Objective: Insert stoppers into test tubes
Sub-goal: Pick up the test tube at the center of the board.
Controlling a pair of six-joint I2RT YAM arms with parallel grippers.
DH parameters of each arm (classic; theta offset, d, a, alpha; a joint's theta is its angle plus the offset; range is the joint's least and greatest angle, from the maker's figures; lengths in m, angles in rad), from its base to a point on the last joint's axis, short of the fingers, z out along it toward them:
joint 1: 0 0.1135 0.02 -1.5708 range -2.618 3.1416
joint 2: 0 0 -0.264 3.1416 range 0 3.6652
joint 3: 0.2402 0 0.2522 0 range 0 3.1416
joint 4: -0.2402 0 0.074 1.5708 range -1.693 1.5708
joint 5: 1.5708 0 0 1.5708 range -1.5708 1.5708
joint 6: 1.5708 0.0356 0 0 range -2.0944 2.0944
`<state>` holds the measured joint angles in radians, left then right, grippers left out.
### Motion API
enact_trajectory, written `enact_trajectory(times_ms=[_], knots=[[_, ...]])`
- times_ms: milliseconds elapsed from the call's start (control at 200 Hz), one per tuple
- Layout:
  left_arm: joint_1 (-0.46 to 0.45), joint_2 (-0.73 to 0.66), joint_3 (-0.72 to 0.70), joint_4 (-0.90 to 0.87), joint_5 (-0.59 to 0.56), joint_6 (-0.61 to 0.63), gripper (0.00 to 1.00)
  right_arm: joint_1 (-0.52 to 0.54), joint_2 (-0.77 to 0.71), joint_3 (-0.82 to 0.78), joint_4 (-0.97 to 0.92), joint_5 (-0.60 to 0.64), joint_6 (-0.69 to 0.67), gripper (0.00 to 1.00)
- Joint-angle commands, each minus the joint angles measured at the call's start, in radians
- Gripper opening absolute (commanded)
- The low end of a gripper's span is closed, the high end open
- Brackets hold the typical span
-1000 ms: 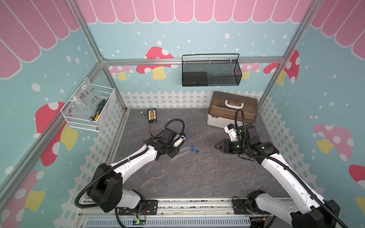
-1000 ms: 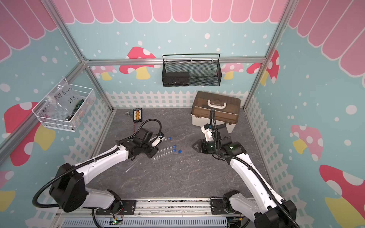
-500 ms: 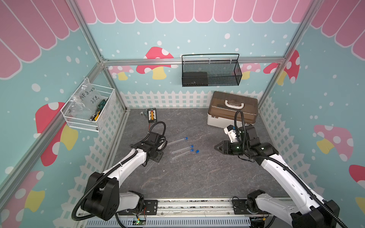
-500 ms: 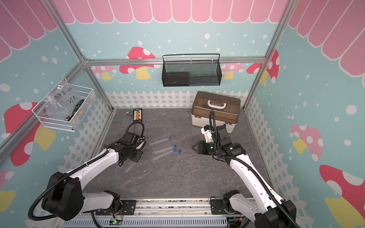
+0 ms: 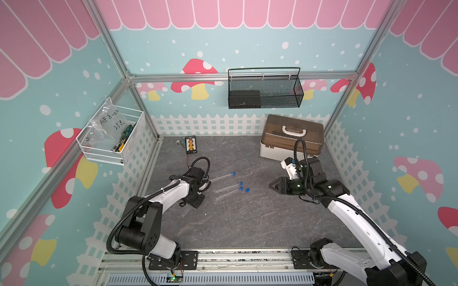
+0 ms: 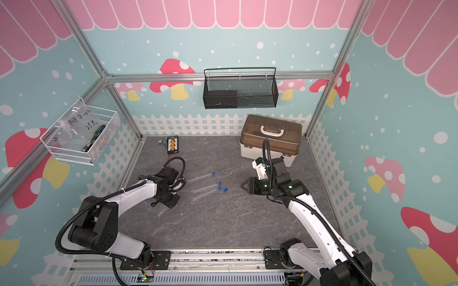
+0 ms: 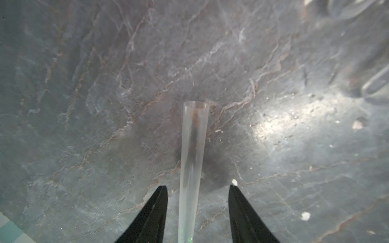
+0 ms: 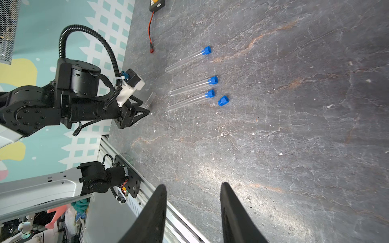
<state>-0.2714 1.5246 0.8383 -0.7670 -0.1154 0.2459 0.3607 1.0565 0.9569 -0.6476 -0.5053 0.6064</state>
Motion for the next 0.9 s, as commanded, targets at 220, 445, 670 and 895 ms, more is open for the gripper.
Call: enact_trajectory(times_ms=[220, 445, 670, 895], knots=[[0.03, 0.017, 0.044, -0.043, 0.013, 0.023, 0.42, -0.003, -0.016, -0.011, -0.011, -0.001, -0.015, 0.4], [0.035, 0.053, 0.054, -0.058, 0.006, 0.026, 0.34, -0.003, -0.02, -0.015, -0.012, -0.001, -0.016, 0.4], [0.04, 0.081, 0.061, -0.061, 0.026, 0.033, 0.29, -0.002, -0.024, -0.015, -0.015, 0.0, -0.016, 0.4], [0.046, 0.117, 0.071, -0.064, 0.045, 0.035, 0.24, -0.003, -0.033, -0.014, -0.03, 0.009, -0.023, 0.4]])
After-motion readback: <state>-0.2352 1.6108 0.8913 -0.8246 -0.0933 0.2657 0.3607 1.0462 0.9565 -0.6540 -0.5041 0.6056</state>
